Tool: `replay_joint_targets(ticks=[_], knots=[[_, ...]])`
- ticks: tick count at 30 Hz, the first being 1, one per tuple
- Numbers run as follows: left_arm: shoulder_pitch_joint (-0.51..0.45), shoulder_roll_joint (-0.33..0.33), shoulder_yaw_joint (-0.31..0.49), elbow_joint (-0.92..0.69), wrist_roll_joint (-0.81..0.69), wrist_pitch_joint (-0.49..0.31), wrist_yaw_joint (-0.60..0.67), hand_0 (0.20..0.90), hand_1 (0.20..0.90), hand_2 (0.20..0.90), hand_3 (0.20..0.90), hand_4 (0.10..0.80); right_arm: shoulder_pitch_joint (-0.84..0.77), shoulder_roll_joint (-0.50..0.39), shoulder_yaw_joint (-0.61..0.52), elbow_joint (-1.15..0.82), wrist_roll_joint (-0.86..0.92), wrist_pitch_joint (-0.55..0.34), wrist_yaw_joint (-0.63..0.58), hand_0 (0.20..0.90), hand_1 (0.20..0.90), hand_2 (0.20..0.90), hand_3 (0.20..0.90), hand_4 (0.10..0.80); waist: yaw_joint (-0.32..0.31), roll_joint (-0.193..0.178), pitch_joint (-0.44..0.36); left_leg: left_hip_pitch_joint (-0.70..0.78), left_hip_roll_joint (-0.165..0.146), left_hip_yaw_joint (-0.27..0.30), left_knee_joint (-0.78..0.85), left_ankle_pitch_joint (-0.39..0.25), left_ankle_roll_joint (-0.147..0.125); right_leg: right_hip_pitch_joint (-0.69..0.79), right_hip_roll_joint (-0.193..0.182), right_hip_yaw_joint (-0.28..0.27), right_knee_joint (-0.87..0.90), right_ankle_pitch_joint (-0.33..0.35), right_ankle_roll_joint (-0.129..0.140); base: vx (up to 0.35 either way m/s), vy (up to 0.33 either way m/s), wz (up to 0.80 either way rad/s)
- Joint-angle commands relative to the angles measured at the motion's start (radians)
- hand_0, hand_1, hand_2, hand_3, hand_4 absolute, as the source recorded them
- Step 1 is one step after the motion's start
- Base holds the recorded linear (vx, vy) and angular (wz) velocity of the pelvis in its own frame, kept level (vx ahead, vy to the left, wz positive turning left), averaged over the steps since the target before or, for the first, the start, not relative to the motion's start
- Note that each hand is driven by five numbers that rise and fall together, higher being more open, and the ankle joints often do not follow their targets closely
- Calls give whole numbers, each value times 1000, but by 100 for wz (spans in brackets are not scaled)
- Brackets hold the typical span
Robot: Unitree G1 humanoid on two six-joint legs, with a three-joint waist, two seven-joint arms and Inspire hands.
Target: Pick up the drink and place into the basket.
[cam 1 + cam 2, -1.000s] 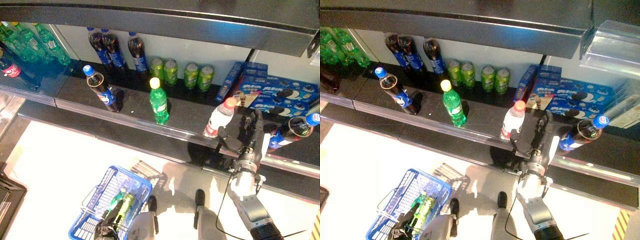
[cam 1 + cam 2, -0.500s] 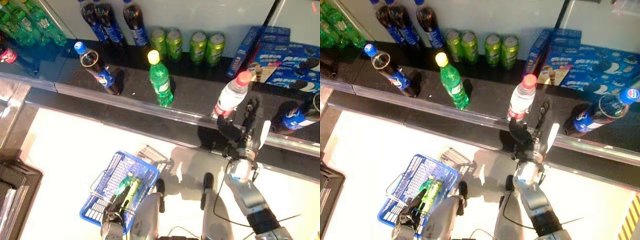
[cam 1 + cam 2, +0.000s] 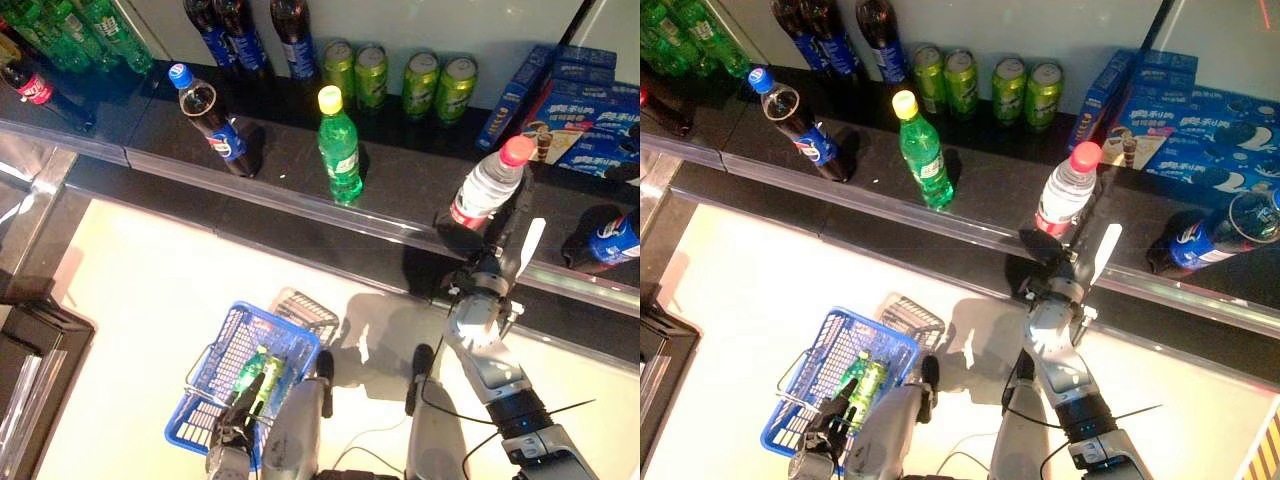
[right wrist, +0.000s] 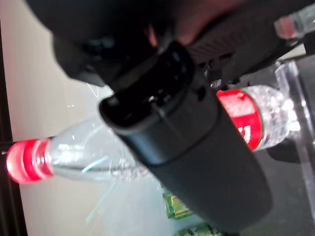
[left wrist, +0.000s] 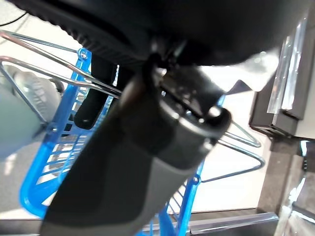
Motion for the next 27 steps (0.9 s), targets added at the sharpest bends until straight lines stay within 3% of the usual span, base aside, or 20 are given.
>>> replay_joint_targets(ticks=[1, 5, 6, 8, 27], knots=[[89, -5, -17, -100, 38, -23, -77, 300, 300, 300, 200, 100, -126, -2, -62, -84, -76, -48, -62, 900, 900, 900, 900, 800, 5, -21, -28, -109, -8, -81, 106, 180, -5, 104, 4, -44, 19, -65, -83, 52, -8, 5], [91, 1, -13, -93, 48, -11, -77, 300, 300, 300, 200, 100, -150, -13, -76, -70, -70, -25, -77, 900, 900, 900, 900, 800, 12, -21, -30, -108, -10, -85, 112, 181, -4, 112, 3, -46, 24, -67, -85, 35, -2, 8], [92, 2, -13, -92, 48, -10, -77, 300, 300, 300, 200, 100, -152, -15, -77, -69, -70, -21, -79, 519, 519, 519, 455, 355, 13, -21, -30, -108, -11, -85, 113, 181, -5, 113, 3, -47, 24, -67, -85, 20, -1, 8], [100, 6, -8, -85, 58, 2, -86, 300, 300, 300, 200, 100, -159, -29, -94, -52, -73, -7, -84, 300, 300, 300, 200, 100, 19, -18, -32, -106, -13, -87, 124, 181, -3, 120, 0, -52, 35, -69, -87, 52, 7, 14], [176, -2, 26, -69, 130, 36, -116, 300, 300, 300, 200, 100, -10, -64, -199, -62, -39, -40, -44, 300, 300, 300, 200, 100, 21, -16, -63, -71, -23, -79, 187, 185, -2, 191, -4, -67, 97, -91, -95, 42, 7, 6]])
